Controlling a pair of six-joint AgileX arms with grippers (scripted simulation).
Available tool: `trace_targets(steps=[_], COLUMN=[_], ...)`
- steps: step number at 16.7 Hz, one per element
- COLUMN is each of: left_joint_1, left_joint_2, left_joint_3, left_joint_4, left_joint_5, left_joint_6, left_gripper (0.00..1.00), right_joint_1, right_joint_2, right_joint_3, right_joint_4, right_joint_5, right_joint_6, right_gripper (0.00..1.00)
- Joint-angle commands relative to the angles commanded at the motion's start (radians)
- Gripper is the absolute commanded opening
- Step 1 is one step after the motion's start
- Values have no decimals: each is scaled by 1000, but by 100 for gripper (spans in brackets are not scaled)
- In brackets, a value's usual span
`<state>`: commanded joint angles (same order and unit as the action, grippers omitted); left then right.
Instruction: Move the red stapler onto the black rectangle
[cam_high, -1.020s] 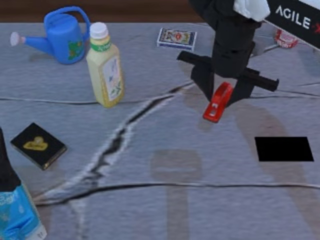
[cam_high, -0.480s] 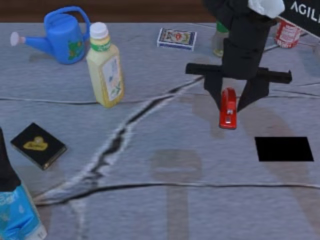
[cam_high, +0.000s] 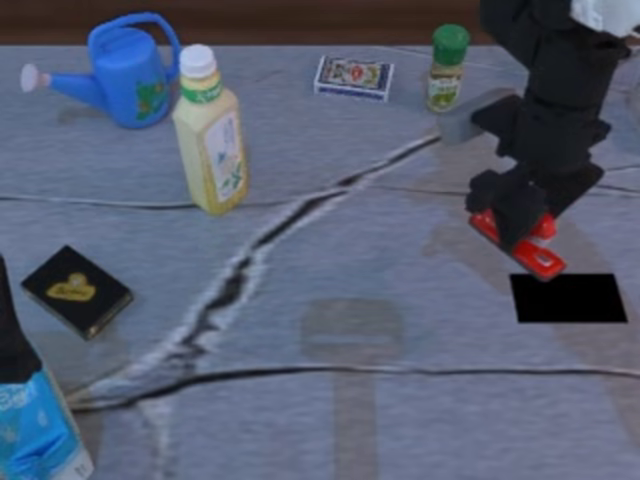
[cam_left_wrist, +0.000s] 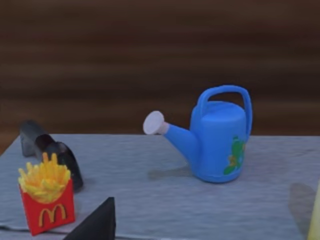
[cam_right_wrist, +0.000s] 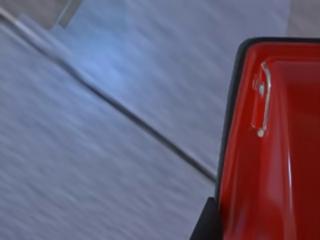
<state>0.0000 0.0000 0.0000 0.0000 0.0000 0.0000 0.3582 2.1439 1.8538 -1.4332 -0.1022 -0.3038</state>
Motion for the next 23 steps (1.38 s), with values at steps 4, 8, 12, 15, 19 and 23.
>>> trace_targets(steps=[4, 8, 12, 15, 19, 23], left_joint_1=[0, 0, 0, 0, 0, 0], left_joint_2=[0, 0, 0, 0, 0, 0], left_joint_3=[0, 0, 0, 0, 0, 0], left_joint_4=[0, 0, 0, 0, 0, 0], left_joint_5=[0, 0, 0, 0, 0, 0], left_joint_6=[0, 0, 0, 0, 0, 0], left_gripper=[100, 100, 100, 100, 100, 100], right_joint_1=[-55, -105, -141, -150, -145, -145], right_joint_2=[-57, -120, -175, -190, -187, -168], right_joint_3=[-103, -185, -235, -246, -244, -300], right_joint_4=[35, 106, 179, 202, 200, 272], right_joint_5=[19, 58, 92, 103, 102, 102], right_joint_6=[-446, -801, -1022, -1078, -1076, -1072], right_gripper=[0, 0, 0, 0, 0, 0])
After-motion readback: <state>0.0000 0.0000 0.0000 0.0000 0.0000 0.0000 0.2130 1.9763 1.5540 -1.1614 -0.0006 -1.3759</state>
